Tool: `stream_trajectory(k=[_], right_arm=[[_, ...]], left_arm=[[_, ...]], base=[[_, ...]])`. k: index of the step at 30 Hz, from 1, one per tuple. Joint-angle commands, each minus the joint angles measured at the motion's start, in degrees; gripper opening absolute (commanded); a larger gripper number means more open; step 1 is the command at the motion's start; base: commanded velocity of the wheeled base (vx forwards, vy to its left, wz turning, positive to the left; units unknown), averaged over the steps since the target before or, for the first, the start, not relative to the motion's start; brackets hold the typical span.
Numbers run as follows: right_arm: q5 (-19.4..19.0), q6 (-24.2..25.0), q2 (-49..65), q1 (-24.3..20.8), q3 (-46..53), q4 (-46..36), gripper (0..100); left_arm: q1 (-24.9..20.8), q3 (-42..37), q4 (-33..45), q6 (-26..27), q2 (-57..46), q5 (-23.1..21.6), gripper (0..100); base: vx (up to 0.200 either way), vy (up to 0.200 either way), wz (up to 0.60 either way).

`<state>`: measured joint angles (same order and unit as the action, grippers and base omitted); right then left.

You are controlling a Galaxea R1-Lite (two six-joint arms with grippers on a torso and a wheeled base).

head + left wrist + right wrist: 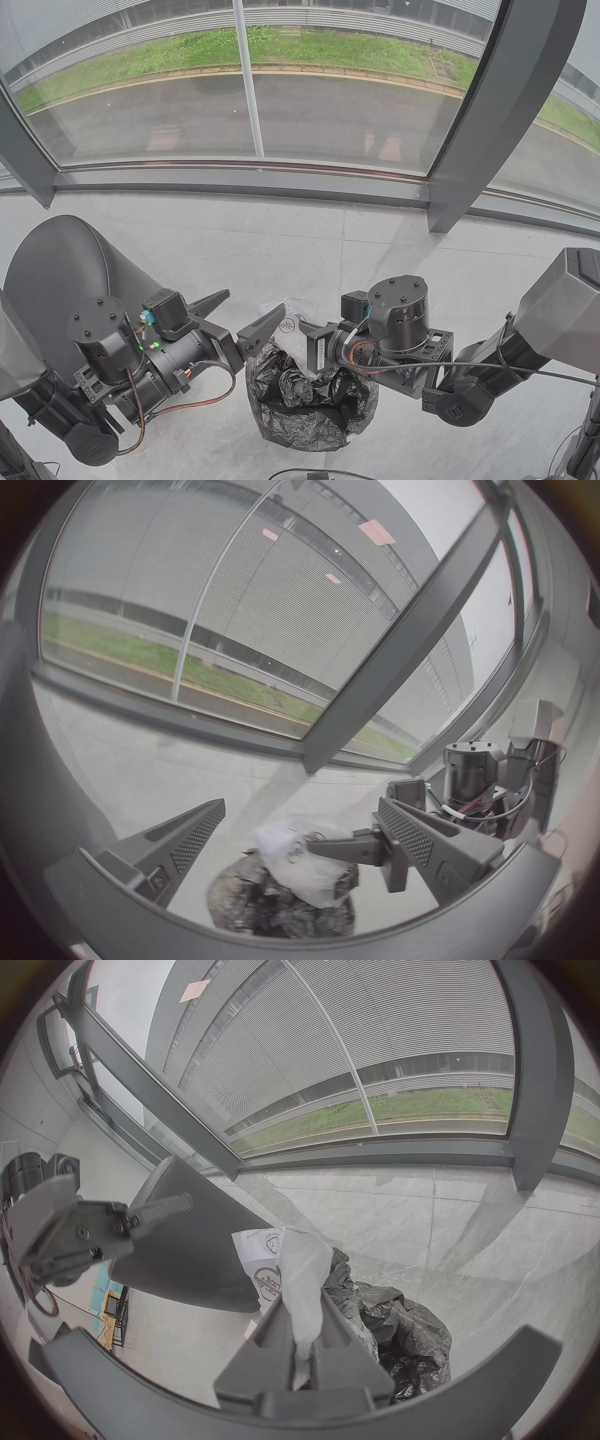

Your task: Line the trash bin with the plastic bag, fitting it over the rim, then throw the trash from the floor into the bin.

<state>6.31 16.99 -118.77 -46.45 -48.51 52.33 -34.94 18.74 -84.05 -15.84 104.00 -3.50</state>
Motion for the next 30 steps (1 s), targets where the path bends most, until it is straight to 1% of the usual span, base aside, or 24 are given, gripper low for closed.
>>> stream_trajectory(k=[1,3,4,7,8,9,11,15,22,26,30], right_arm=[[0.01,-0.12,-1.99,-0.66,1.57,1.54,0],[0.1,-0.03,-2.69,-0.84,1.66,1.63,0],[0.1,-0.03,-2.69,-0.84,1.66,1.63,0],[0.1,-0.03,-3.83,-0.93,1.75,1.63,0],[0.1,-0.03,-3.83,-0.93,1.75,1.63,0],[0.19,-0.12,-4.54,-0.93,1.75,1.63,0],[0.19,-0.29,-5.06,-0.93,2.1,1.63,0],[0.1,-0.91,-6.73,-0.66,2.28,1.72,0],[0.19,-1.26,-9.2,-0.49,1.92,1.72,0],[0.19,-3.46,-10.78,-0.22,1.84,1.72,0],[0.19,-4.43,-11.66,0.83,1.75,1.72,0]], left_arm=[[0.22,-4.67,-0.41,6.26,-7.23,5.34,100],[0.4,-7.31,-0.5,6.61,-9.78,5.43,100],[0.4,-7.31,-0.5,6.61,-9.78,5.43,100],[0.92,-11.44,-0.5,3.53,-13.73,5.08,100],[0.92,-11.44,-0.5,3.53,-13.73,5.08,100],[1.28,-13.38,-0.5,1.51,-15.05,4.47,100],[1.89,-14.69,-0.5,0.63,-15.93,3.5,100],[2.59,-15.05,-0.5,0.28,-15.84,1.57,100],[2.59,-15.4,-0.5,0.1,-14.7,1.48,100],[2.59,-15.48,-0.5,0.02,-14.88,1.48,100],[2.59,-15.57,-0.5,0.02,-14.79,1.48,100]], base=[[0.0,0.0,0.0],[0.0,0.0,0.0],[0.0,0.0,0.0],[0.0,0.0,0.0],[0.0,0.0,0.0],[0.0,0.0,0.0],[0.0,0.0,0.0],[0.0,0.0,0.0],[0.0,0.0,0.0],[0.0,0.0,0.0],[0.0,0.0,0.0]])
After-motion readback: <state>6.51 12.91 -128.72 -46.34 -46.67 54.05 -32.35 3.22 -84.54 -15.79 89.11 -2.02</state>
